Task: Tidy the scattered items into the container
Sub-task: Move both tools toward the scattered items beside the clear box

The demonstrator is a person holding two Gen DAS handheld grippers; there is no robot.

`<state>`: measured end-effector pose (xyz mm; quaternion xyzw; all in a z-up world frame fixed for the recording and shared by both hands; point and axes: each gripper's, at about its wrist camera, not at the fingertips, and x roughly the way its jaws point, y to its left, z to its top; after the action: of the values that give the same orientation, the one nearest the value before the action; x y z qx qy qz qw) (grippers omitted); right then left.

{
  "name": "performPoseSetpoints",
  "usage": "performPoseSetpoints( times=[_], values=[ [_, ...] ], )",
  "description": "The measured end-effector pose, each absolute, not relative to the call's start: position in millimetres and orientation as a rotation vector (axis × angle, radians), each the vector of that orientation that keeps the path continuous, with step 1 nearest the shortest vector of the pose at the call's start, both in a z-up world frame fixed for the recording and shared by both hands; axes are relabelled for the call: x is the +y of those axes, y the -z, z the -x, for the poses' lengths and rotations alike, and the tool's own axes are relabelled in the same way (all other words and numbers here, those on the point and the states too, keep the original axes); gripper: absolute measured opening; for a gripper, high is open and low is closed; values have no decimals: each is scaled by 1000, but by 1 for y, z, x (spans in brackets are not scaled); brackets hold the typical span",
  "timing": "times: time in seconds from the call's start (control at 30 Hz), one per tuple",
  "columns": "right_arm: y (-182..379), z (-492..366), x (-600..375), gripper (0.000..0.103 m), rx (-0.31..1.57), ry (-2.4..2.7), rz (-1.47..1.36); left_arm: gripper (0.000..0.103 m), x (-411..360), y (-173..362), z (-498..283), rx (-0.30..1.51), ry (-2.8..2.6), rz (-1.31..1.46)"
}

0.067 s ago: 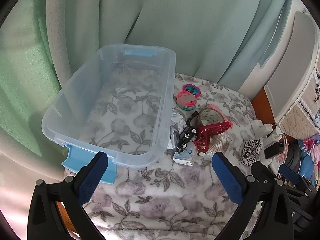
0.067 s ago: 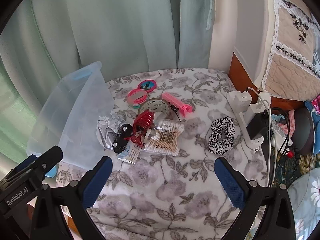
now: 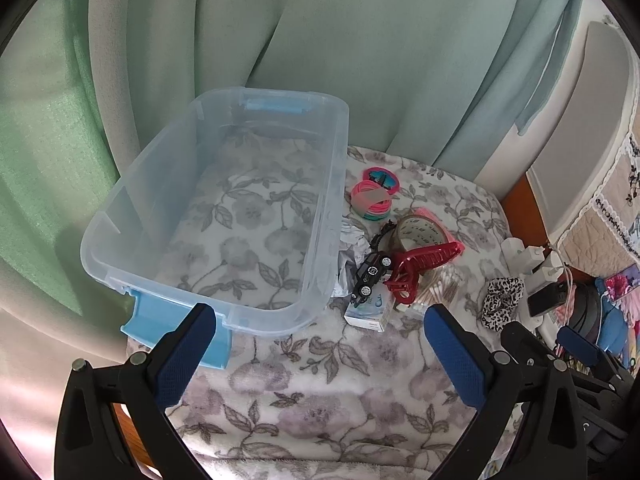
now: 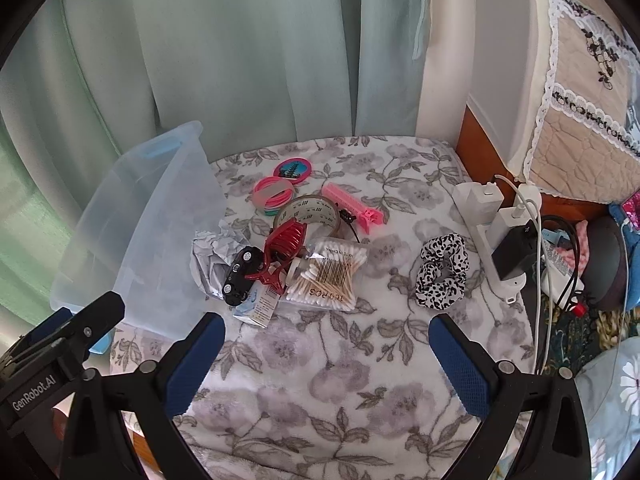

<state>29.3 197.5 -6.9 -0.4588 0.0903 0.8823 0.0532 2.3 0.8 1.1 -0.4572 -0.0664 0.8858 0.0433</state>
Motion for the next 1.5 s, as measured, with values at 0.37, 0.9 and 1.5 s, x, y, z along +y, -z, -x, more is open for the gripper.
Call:
performPoseSetpoints(
  times=[0.37,0.9,1.5],
  values=[
    [7,-27,190,103,242,-2734,1398,103,15,-5,-7,-170,-2670,1297],
    [15,-28,214,103,354,-2721,1371,103,16,-8,-6,-174,-2670,1243],
    [10,-31,210,103,371,-2790,1360,103,8,-1,-7,-74,-2775,1320]
  ],
)
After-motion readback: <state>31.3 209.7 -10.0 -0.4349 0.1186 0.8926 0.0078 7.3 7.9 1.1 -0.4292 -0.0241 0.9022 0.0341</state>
